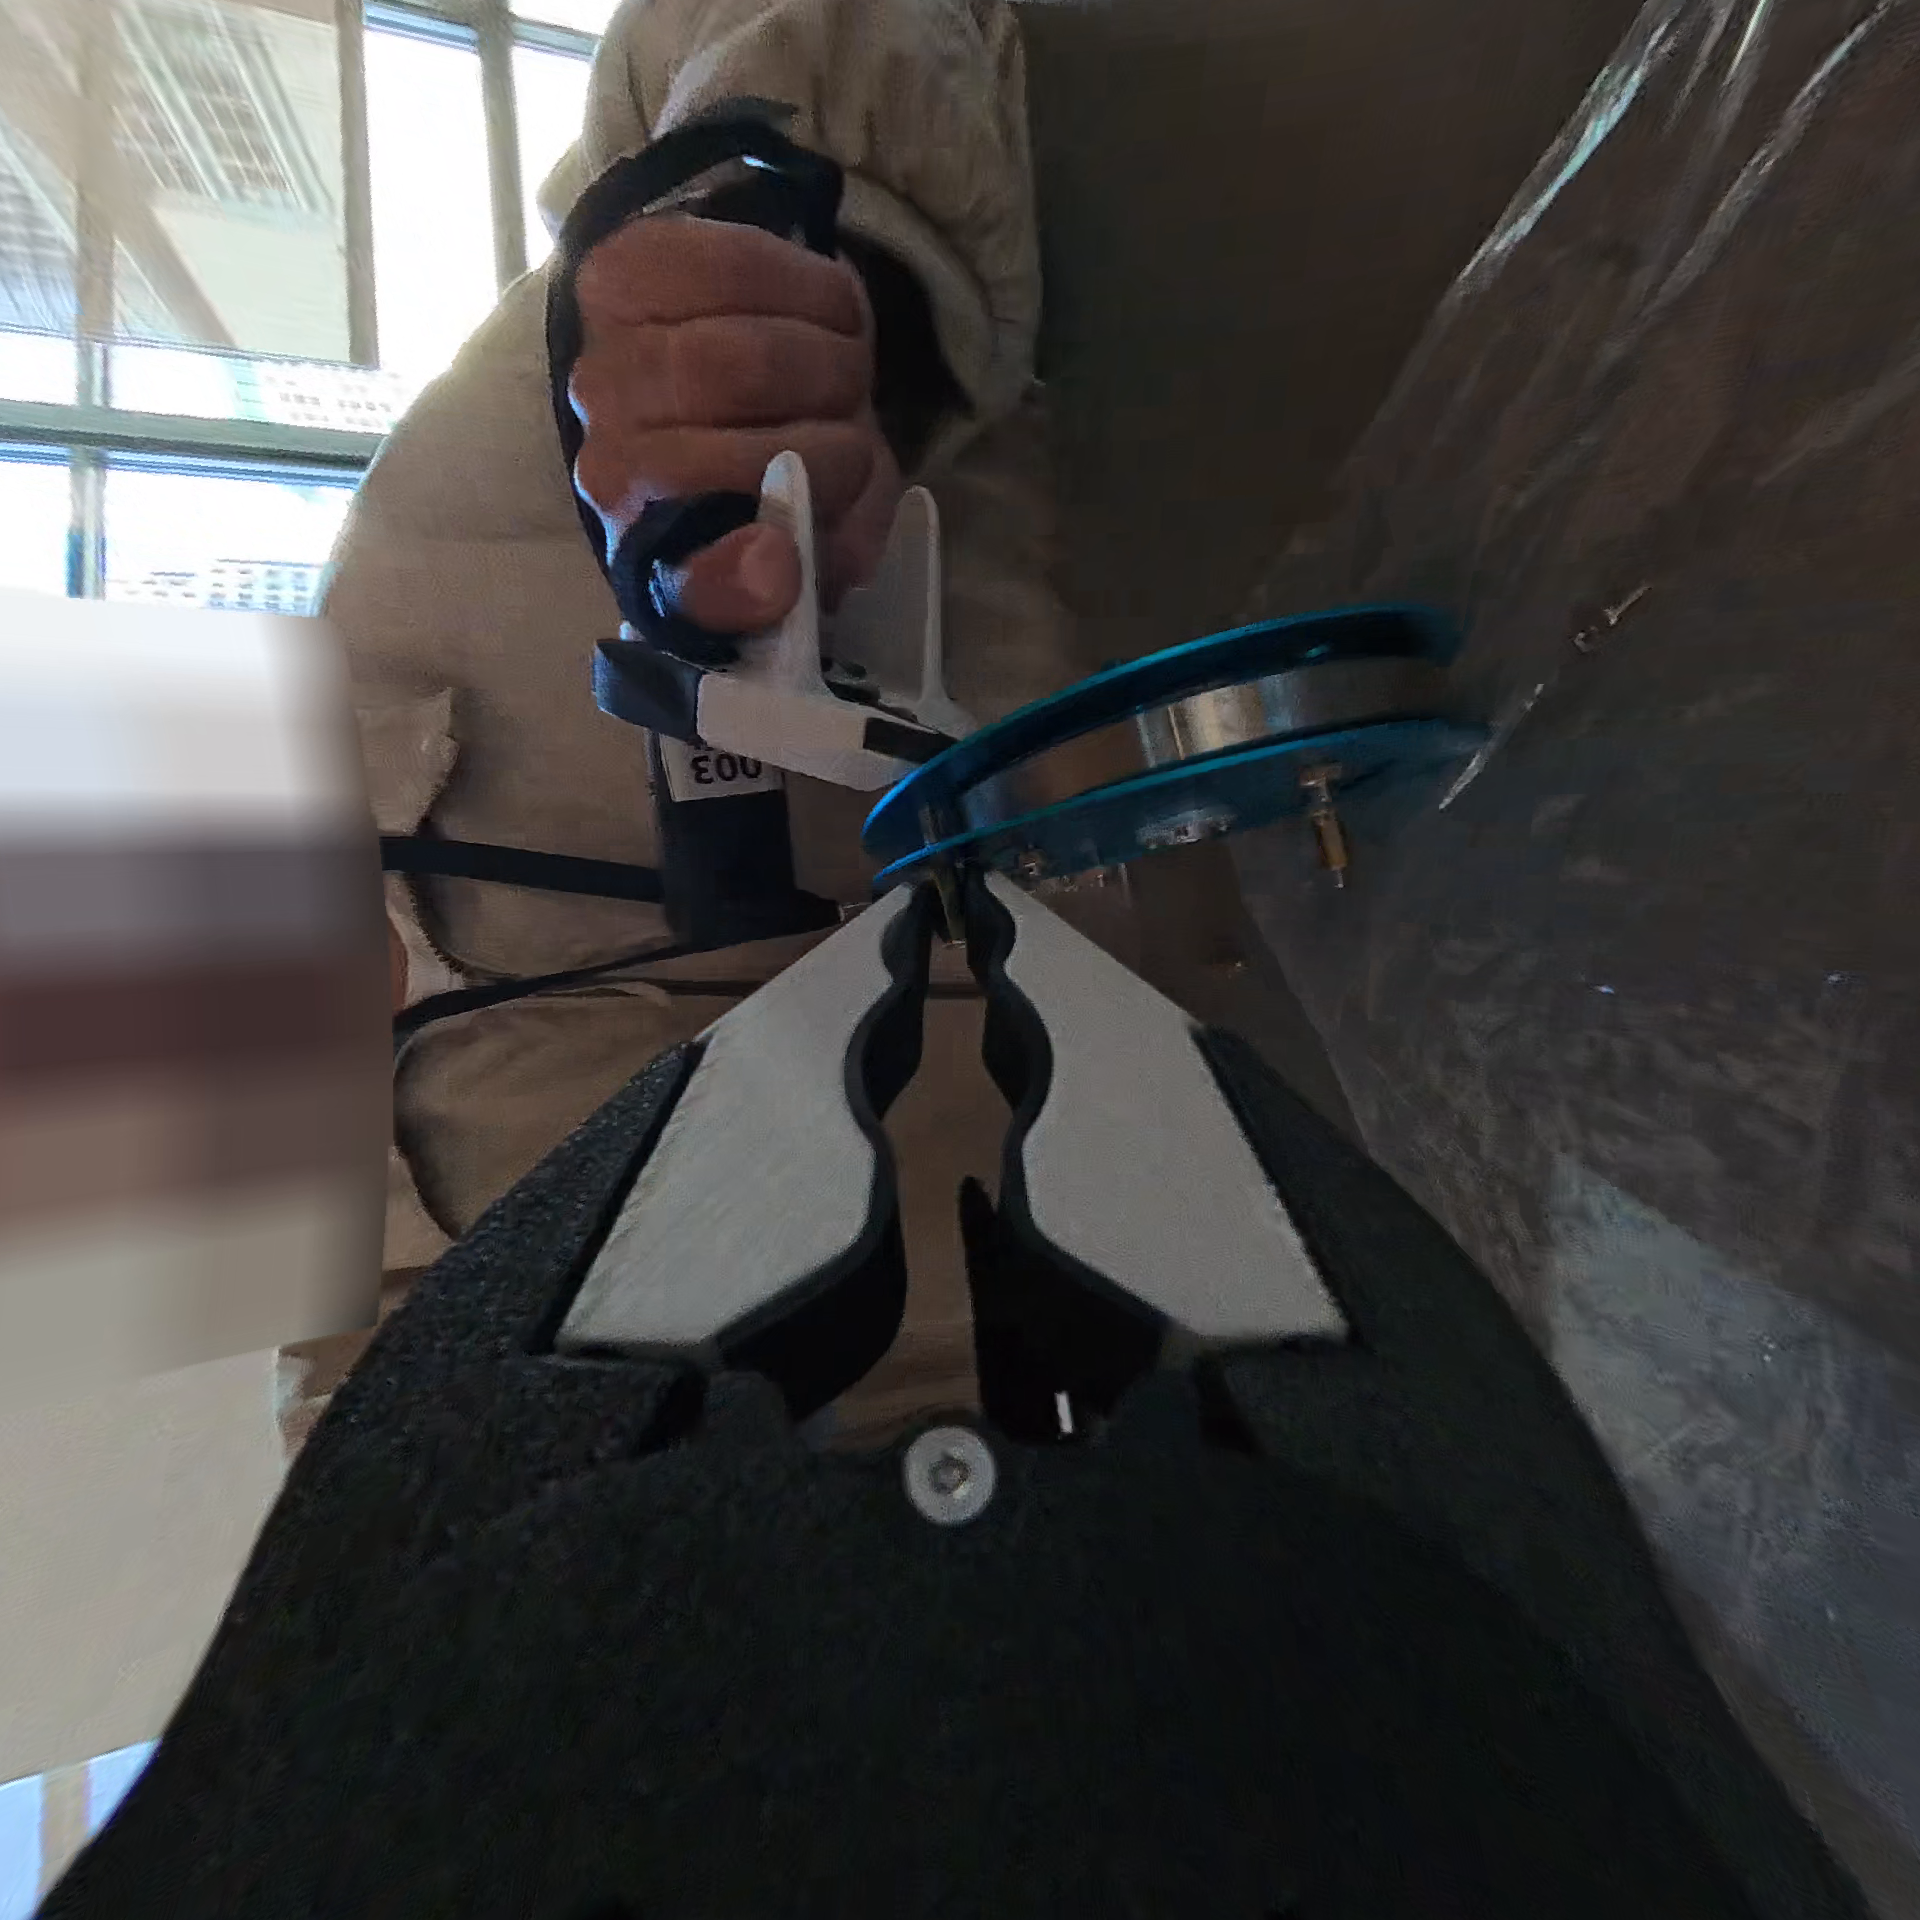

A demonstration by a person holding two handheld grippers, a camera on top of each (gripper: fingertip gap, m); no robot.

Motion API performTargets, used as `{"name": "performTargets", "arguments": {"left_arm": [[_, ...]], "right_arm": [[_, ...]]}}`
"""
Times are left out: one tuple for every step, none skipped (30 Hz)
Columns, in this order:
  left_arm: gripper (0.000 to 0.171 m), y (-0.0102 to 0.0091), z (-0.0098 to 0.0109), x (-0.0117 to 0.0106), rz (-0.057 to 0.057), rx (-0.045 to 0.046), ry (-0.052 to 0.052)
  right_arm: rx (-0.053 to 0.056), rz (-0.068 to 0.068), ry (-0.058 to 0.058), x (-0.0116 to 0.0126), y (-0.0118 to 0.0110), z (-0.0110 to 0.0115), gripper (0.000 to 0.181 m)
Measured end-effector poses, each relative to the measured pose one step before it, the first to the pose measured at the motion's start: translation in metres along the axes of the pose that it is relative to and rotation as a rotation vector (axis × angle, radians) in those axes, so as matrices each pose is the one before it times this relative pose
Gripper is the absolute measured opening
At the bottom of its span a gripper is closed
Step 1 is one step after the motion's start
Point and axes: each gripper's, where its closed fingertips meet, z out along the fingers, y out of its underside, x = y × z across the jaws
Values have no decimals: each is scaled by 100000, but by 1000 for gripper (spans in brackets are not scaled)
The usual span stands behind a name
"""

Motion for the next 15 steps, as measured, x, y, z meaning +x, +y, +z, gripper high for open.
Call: {"name": "performTargets", "arguments": {"left_arm": [[3, 3, -42, 15, -1012, 588, 1074], [2, -5, 6, 41, -2505, 911, 2373], [2, 22, 43, 59, -4278, 956, 3941], [2, 72, 79, 45, -5760, 1120, 5497], [2, 109, 80, 21, -7272, 1192, 6656], [2, 101, 48, 21, -8017, 1275, 7265], [2, 176, 65, 5, -7389, 779, 7234], [2, 305, 90, -79, -6682, -228, 6832], [2, 267, 108, -106, -6299, 82, 6492], [2, 335, 113, -134, -6360, -565, 6435], [2, 388, 83, -161, -6123, -1244, 6394], [2, 429, 66, -135, -5600, -1614, 6456], [2, 403, 19, -76, -4650, -1903, 6415], [2, 333, 32, 28, -4107, -1822, 6303], [2, 304, 31, 111, -3228, -2165, 6394]], "right_arm": [[686, -2448, 1590, -9, -90, 14, 4], [-114, -3802, 3508, 7, -9, 7, 5], [-290, -6498, 6262, 60, -3, -14, 5], [-409, -8938, 9104, 113, -40, -38, 5], [-564, -11374, 11503, 141, -46, -20, 6], [-309, -13038, 13498, 193, -130, -54, 6], [205, -13997, 14526, 184, -211, -85, 6], [-49, -14238, 16120, 370, -195, -122, 7], [241, -13338, 16676, 387, -191, -157, 13], [424, -11509, 15282, 180, -172, -116, 21], [-416, -9509, 16334, 452, -76, -119, 28], [-1481, -7459, 16995, 610, 93, -144, 28], [-287, -6501, 12573, 2, -56, -67, 28], [-517, -4660, 9679, -363, -41, 33, 27], [-2179, -4123, 8969, -342, 179, 203, 27]]}}
